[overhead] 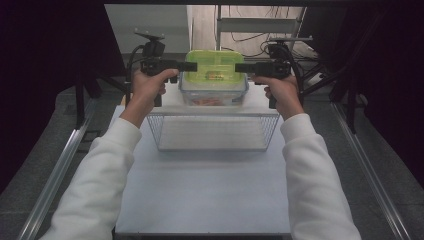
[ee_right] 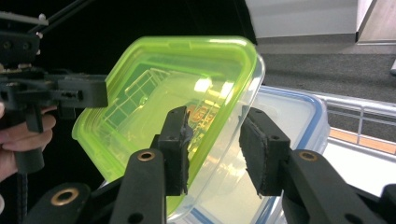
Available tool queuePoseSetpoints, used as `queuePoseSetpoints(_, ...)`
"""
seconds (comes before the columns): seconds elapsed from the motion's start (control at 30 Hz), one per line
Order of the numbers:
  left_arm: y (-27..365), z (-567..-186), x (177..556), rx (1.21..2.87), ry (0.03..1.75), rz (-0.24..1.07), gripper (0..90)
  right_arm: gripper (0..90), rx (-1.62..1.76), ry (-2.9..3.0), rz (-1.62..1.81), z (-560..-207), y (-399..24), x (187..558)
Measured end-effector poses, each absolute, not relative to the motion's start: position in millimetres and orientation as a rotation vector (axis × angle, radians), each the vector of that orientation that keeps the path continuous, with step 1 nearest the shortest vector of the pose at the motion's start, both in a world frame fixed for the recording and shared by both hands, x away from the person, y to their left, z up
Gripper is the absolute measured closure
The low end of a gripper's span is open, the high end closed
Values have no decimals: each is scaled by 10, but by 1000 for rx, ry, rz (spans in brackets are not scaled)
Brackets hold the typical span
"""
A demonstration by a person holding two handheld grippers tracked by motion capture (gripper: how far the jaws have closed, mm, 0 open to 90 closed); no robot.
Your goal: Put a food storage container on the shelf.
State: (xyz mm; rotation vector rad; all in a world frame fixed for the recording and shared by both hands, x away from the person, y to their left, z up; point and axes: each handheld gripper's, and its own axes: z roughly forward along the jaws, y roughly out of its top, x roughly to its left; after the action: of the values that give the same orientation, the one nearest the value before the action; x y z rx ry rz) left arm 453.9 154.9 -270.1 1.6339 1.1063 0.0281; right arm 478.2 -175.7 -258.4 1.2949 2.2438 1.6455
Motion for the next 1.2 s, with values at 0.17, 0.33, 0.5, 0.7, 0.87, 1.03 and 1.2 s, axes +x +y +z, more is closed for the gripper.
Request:
queuePoseSetpoints(0.17, 1510, -2724, 4572, 1621, 1114, 23, 429, 596, 1312, 2211, 1634, -2605, -1727, 4806)
queuePoseSetpoints(0.33, 1515, -2740, 4588, 1619, 1096, 25, 376, 582, 1335, 2177, 1654, -2633, -1720, 4854)
queuePoseSetpoints(0.5, 1595, -2679, 4536, 1590, 1093, 53, 239, 478, 1324, 2114, 1690, -2568, -1775, 4807)
queuePoseSetpoints(0.7, 1672, -2619, 4424, 1622, 1076, 99, 174, 520, 1317, 2088, 1697, -2450, -1921, 4629)
queuePoseSetpoints(0.87, 1694, -2598, 4288, 1637, 1046, 102, 173, 531, 1291, 2117, 1705, -2493, -1987, 4481)
queuePoseSetpoints(1.03, 1720, -2594, 4216, 1633, 1032, 90, 170, 511, 1282, 2146, 1692, -2569, -2036, 4425)
queuePoseSetpoints(1.2, 1768, -2657, 4156, 1665, 1036, 70, 162, 471, 1285, 2183, 1674, -2619, -2087, 4402)
